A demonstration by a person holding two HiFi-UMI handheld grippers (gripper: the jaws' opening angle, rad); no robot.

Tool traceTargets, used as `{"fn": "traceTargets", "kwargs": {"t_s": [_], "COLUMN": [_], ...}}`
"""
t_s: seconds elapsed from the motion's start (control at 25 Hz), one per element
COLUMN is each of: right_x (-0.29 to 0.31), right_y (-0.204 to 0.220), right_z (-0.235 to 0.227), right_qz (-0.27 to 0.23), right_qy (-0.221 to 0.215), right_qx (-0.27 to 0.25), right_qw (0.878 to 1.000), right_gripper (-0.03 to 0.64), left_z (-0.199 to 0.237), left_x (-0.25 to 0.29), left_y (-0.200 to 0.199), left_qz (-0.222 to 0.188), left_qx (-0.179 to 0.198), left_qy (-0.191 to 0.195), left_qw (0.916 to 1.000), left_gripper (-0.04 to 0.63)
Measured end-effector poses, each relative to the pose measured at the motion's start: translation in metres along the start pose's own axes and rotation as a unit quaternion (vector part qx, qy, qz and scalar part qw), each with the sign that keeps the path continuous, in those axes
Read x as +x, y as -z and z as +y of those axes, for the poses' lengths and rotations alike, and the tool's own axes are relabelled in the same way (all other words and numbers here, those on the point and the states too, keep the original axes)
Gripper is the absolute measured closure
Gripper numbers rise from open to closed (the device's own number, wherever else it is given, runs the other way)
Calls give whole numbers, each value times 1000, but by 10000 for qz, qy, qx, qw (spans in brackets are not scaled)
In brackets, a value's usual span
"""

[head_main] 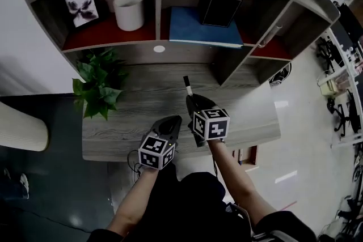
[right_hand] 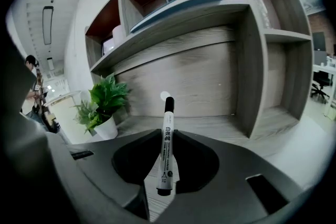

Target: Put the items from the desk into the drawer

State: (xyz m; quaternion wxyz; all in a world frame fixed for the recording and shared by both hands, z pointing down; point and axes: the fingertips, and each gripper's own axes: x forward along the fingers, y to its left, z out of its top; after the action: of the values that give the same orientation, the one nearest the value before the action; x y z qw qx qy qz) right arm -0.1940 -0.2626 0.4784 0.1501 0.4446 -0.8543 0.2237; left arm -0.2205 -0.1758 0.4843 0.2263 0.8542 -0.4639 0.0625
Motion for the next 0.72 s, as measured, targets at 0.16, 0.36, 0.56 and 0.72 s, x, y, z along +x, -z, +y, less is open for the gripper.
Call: {"fn": "traceTargets", "kwargs": {"t_s": [0.16,0.36,0.56,0.72], "right_x": [-33,-80,-138,-177], "right_y": [11,33,51,66], "right_z": [-34,-81,-128,-163], "right_qz": [-71,-122,-182,-245], "right_qy": [299,636,1149,1448], "right_qx": [293,461,689,893], "right_qw": [9991,9968,9908,9851], "right_gripper": [551,551,551,551], "left_z": [-33,-83,-142,-184], "left_x": [23,60,88,104], "left_y": [4,16,31,42], "left_qz": [156,266,509,643], "left_qx": [93,158,262,333], "left_qy": [314,655,1123,1365], "left_qw": [9993,9974,9920,9880], "left_gripper": [598,600,600,598]}}
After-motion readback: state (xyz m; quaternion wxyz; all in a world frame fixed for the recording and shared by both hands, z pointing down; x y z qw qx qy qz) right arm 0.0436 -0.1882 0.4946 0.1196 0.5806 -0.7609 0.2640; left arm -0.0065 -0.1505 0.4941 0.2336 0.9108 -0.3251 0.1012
